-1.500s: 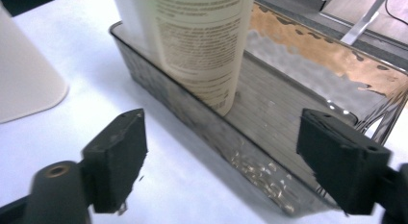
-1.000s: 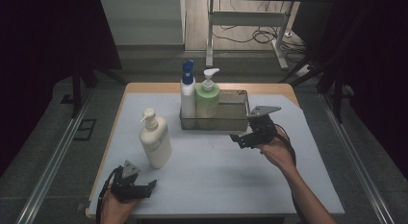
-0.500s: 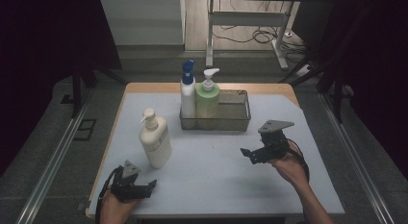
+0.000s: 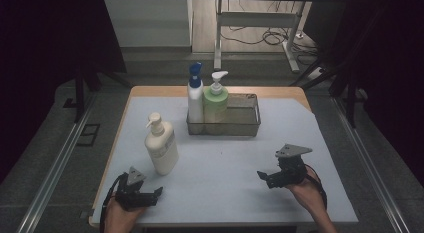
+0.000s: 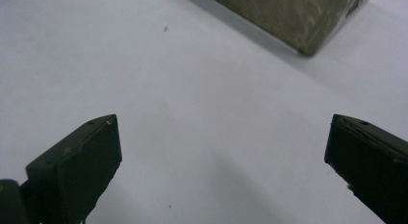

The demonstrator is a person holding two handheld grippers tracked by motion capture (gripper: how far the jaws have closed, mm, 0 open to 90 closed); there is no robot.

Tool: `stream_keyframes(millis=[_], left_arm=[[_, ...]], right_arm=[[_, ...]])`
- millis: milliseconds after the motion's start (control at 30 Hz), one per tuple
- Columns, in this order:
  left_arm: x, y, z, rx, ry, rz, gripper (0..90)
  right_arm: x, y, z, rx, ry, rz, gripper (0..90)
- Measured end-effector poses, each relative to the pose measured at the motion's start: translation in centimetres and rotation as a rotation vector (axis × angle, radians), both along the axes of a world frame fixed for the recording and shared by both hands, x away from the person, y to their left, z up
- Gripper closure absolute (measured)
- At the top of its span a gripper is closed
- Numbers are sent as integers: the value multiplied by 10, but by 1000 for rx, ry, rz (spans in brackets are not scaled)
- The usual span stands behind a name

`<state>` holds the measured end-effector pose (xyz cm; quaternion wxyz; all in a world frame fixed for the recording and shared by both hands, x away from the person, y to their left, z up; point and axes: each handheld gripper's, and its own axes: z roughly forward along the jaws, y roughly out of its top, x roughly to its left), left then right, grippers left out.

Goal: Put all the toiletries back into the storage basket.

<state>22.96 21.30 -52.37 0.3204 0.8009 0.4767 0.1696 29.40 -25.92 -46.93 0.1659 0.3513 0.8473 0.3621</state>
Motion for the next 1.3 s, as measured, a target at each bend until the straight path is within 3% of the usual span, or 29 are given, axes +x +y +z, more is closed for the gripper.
stream_keyframes(millis=[367, 533, 733, 1000, 1100, 1300], left_arm=[[1, 1, 1, -3, 6, 0, 110], [1, 1, 4, 5, 9, 8, 152], [2, 4, 10, -27, -4, 11, 241], [17, 14, 16, -48, -7, 31, 490], [23, 17, 18, -30, -7, 40, 597], [42, 23, 22, -70, -1, 42, 804]], right_arm=[[-3, -13, -34, -15, 44, -46, 0], [-5, -14, -51, -37, 70, -51, 0], [-5, -16, -52, -23, 68, -55, 0], [-6, -16, -53, -20, 64, -54, 0], [-6, -16, -53, -19, 64, -54, 0], [-6, -16, -53, -18, 64, -54, 0]])
